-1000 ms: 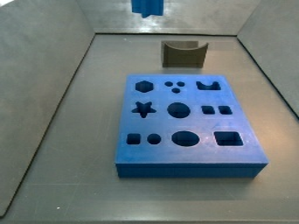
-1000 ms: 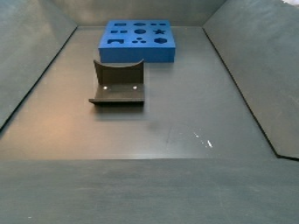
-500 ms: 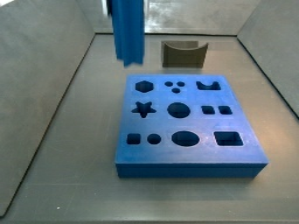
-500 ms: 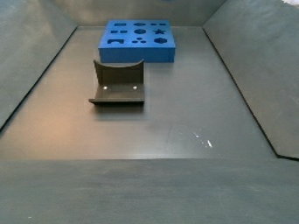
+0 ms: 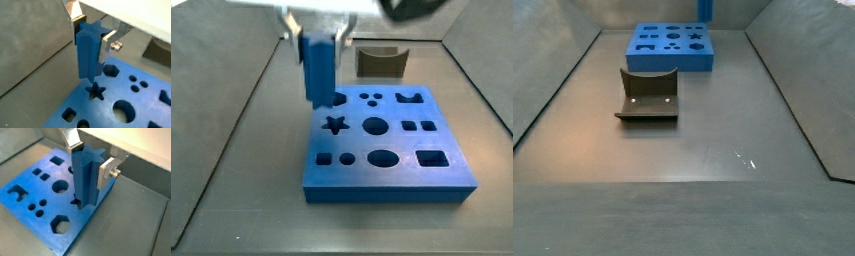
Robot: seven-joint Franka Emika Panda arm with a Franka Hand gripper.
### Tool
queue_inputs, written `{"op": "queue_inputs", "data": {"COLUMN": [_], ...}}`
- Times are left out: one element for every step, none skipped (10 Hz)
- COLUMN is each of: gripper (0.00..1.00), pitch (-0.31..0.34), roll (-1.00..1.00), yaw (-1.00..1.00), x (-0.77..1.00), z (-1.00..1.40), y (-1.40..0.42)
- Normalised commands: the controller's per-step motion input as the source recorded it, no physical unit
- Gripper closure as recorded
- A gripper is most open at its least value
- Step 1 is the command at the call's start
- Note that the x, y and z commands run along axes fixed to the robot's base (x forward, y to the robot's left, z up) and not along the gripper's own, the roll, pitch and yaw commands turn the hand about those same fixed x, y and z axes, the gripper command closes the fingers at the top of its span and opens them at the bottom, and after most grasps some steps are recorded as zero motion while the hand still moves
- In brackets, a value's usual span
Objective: Insert the star object.
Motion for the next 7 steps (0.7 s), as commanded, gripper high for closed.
{"op": "queue_inputs", "data": {"gripper": [1.0,1.0,1.0,1.0,1.0,1.0,1.0], "pitch": [0.044,0.051,0.0,0.0,0.0,0.0,0.0], "roll": [-0.04,-0.06,-0.14,-0.16,-0.13,-0.03,0.0], "yaw": [-0.04,-0.02,-0.05,-0.13,-0.17,-0.15,-0.04], "x": [0.0,0.07,0.13,0.22,0.15,0.13,0.22], "z": [-0.55,-0.4,-0.24,-0.24,-0.21,-0.24,-0.36], "y": [0.0,0.0,0.0,0.0,0.0,0.0,-0.04]}}
